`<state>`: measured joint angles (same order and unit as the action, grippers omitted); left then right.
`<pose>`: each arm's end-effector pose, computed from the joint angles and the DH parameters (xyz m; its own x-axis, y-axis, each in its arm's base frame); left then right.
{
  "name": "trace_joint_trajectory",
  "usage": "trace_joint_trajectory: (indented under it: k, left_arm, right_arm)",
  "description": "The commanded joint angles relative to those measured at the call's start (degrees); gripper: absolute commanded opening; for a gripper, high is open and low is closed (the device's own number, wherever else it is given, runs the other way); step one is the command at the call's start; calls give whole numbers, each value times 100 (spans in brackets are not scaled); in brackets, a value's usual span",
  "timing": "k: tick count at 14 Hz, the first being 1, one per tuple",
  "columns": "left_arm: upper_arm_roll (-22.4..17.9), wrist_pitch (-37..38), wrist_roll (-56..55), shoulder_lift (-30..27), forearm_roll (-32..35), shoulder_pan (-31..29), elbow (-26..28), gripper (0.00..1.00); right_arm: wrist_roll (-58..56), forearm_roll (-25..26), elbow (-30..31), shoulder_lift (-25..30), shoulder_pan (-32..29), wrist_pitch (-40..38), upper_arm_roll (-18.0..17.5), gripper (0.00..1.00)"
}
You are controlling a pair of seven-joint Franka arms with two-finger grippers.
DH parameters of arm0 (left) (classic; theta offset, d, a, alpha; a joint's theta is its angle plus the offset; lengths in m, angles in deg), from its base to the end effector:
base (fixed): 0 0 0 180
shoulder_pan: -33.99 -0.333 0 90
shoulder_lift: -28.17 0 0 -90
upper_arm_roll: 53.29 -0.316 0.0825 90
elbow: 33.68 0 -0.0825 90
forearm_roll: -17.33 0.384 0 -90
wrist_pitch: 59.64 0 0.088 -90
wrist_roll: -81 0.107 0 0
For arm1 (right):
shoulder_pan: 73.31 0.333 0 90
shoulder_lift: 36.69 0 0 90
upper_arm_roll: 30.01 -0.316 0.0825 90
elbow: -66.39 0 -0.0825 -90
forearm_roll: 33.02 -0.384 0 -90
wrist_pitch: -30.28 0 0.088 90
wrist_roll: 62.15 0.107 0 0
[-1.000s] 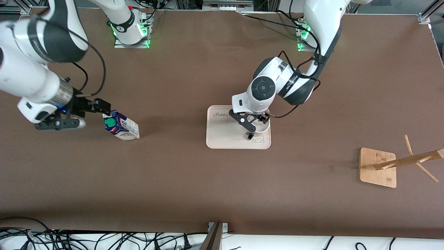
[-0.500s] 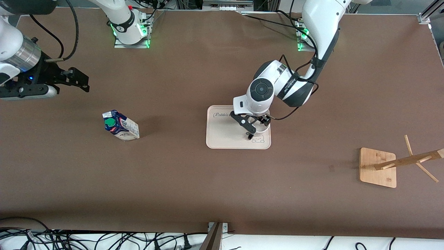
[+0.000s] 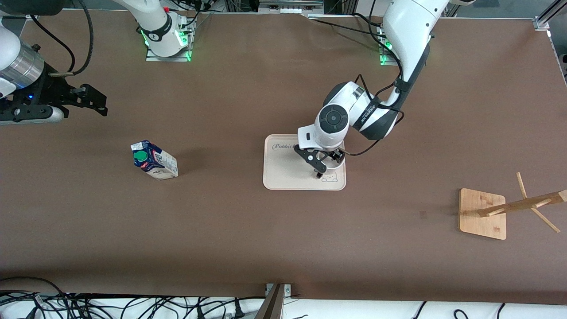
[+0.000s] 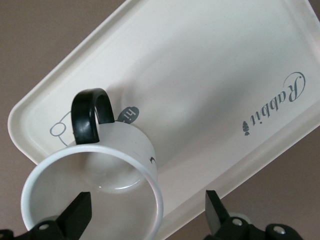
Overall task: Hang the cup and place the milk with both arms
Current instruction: 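Grasp the white mug rim with the left gripper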
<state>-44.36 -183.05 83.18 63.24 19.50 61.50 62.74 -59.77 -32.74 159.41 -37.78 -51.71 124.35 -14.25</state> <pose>0.5410 -0.3851 0.2374 0.7713 -0.6230 -0.1304 -0.6203 -0.7816 0.0657 0.5621 0.0584 0.5955 0.9982 0.0607 0.0004 0.0607 -0.9981 0.0100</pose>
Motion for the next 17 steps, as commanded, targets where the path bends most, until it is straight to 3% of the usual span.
trace_joint_trajectory:
  k: [1,4,5,6,7,9,17]
  left_arm:
    - [-5,-68,-104,26,152,-26,44,100]
    - [-5,-147,-104,70,441,-26,44,100]
    - [-5,-148,-104,70,442,-35,35,85]
    - [3,-139,-139,62,442,-35,35,45]
    - [3,-139,-174,62,442,-26,26,21]
    - [3,-130,-262,44,442,-26,18,0]
    - [39,-95,-535,27,381,-9,-105,0]
  right_arm:
    - [96,95,-275,-119,10,-20,14,100]
    - [113,60,-293,-251,10,50,14,100]
    - [105,42,-293,-251,10,67,14,100]
    - [113,42,-293,-251,10,68,14,100]
    - [113,42,-293,-251,1,15,23,100]
    - [122,33,-293,-234,10,-3,14,100]
    - [122,24,-258,-172,45,-90,-30,100]
